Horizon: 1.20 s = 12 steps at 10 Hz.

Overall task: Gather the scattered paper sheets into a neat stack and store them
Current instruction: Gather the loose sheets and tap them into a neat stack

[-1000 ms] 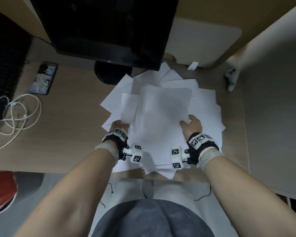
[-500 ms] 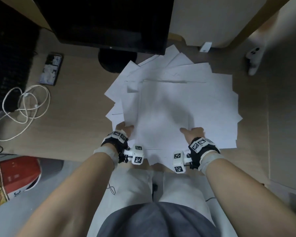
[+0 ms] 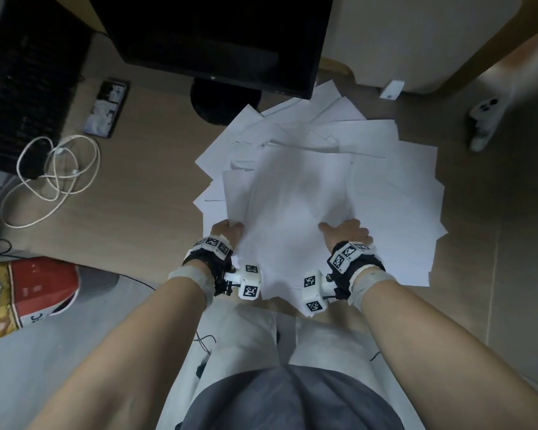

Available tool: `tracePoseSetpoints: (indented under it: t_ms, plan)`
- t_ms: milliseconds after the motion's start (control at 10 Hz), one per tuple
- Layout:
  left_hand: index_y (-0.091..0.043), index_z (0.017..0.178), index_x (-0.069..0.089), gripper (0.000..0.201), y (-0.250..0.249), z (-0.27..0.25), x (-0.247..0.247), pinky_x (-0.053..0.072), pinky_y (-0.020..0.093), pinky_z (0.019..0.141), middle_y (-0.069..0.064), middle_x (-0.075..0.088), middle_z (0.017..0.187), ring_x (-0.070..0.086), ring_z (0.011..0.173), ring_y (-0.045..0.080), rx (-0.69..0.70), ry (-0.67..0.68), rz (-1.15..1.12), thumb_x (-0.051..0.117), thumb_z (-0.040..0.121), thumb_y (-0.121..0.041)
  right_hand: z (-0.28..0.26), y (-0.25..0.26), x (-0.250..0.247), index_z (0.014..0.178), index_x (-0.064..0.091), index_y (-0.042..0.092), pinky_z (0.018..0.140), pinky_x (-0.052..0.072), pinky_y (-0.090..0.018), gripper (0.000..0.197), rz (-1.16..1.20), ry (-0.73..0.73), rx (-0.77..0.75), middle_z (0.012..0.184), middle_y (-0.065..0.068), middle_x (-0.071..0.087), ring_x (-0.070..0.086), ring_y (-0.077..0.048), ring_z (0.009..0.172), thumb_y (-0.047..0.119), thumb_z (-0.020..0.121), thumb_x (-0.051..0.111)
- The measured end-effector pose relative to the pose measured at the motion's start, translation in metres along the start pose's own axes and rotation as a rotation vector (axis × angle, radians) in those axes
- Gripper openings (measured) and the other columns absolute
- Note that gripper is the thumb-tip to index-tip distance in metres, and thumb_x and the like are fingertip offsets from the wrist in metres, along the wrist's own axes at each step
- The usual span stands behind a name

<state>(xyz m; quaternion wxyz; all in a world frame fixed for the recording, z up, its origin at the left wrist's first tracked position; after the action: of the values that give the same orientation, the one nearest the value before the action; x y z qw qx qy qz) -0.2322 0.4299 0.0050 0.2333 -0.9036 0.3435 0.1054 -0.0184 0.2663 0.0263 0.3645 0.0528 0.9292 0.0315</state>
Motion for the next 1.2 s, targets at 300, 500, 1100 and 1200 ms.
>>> tracePoseSetpoints:
  t_ms: [300,500,1100,1200]
  plan:
    - [-0.017,0.115,0.064,0.054,0.013,0.024,0.003,0.051,0.043,0.097,0.008,0.068,0.112,0.066,0.097,0.03,0.024,-0.021,0.015,0.054,0.065,-0.035,0.019,0.01,-0.016,0.134,0.049,0.007,0.095,0.046,-0.037,0.074,0.051,0.132,-0.161,0.132,-0.012,0.057,0.055,-0.033,0.118,0.056,0.081,0.065]
    - [-0.003,0.126,0.06,0.038,-0.015,-0.014,0.002,0.044,0.03,0.086,0.019,0.063,0.123,0.061,0.107,0.031,0.108,-0.066,0.156,0.055,0.095,-0.024,0.016,0.0,-0.008,0.129,0.052,0.007,0.085,0.056,-0.046,0.084,0.163,0.3,-0.124,0.114,-0.011,0.064,0.067,-0.035,0.092,0.052,0.062,0.078]
    - [-0.004,0.141,0.044,0.051,-0.057,0.017,-0.032,0.051,0.036,0.079,0.019,0.044,0.146,0.05,0.128,0.035,0.084,0.223,0.165,0.054,0.096,-0.027,-0.047,-0.034,0.005,0.145,0.038,0.003,0.101,0.038,-0.029,0.07,0.485,0.049,0.198,0.145,-0.013,0.047,0.051,-0.028,0.126,0.038,0.09,0.063]
    - [0.0,0.134,0.049,0.042,-0.036,-0.009,-0.03,0.052,0.036,0.077,0.021,0.047,0.143,0.058,0.098,0.029,-0.05,0.366,0.133,0.052,0.098,-0.021,-0.058,-0.028,0.017,0.135,0.05,0.001,0.098,0.043,-0.033,0.056,0.538,0.122,0.209,0.134,-0.019,0.055,0.053,-0.033,0.122,0.036,0.093,0.06]
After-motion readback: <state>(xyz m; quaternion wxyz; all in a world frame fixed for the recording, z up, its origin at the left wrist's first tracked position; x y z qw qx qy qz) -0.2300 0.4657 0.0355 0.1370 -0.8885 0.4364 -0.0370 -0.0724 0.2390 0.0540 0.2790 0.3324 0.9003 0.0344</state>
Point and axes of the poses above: each hand's wrist, its own z-axis towards the middle knuckle, its own x-axis out of the palm, y = z × x, the point moved 3 cm from there along z, towards the middle knuckle
